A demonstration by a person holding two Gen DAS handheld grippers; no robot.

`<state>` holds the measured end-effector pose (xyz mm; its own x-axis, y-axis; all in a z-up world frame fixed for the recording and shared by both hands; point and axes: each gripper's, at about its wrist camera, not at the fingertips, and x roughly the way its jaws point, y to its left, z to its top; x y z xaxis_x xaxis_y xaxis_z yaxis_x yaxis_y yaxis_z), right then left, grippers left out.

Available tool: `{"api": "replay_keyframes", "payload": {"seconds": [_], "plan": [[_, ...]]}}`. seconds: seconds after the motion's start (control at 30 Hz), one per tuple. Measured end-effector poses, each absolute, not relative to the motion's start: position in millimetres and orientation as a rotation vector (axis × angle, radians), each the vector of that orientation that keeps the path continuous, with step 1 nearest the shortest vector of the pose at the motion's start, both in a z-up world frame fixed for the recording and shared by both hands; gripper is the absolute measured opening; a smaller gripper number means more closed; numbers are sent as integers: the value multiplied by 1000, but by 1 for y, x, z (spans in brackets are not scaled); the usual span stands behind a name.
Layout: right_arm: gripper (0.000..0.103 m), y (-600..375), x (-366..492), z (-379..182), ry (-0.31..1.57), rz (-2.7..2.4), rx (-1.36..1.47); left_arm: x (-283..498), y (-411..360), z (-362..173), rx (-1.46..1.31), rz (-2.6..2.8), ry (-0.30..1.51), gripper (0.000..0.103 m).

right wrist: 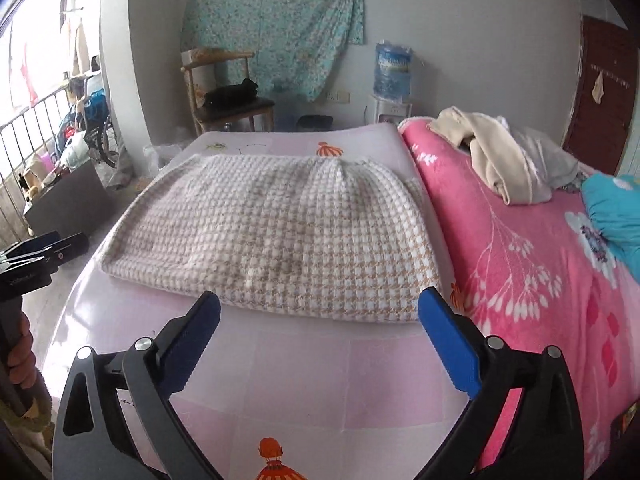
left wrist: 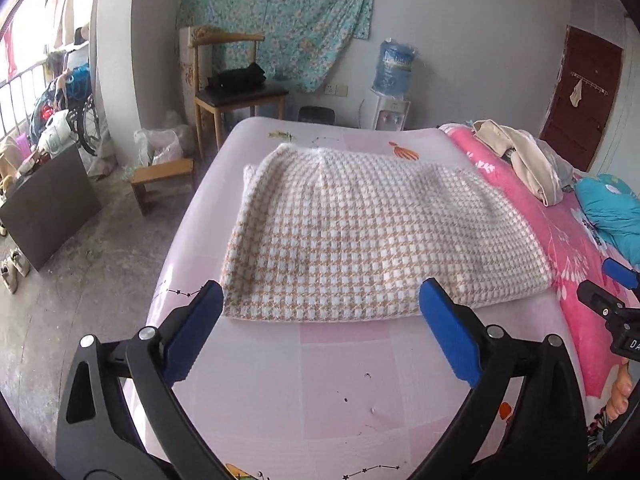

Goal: Fold large clothes

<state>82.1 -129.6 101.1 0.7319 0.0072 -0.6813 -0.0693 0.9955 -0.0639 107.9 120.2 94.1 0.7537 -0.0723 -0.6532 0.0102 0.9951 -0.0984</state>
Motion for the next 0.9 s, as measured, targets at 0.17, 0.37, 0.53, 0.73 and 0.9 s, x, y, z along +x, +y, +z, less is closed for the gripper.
{"api": "replay_keyframes", "payload": {"seconds": [0.17, 0.37, 0.53, 0.73, 0.9], "plan": [[97, -114, 69, 119, 672, 7, -133, 98, 100, 108, -21, 15, 693, 95], [97, -112, 72, 107, 715, 4, -96, 101, 86, 96, 45, 65, 770, 95], [97, -110, 81, 86, 804, -17, -75, 109, 73, 69, 86, 96, 873, 95], [97, -118, 88, 65, 906, -39, -14, 109, 66, 53, 80, 97, 937, 95], [97, -117, 90, 56, 944, -32, -5, 109, 60, 49, 84, 100, 955, 95]]}}
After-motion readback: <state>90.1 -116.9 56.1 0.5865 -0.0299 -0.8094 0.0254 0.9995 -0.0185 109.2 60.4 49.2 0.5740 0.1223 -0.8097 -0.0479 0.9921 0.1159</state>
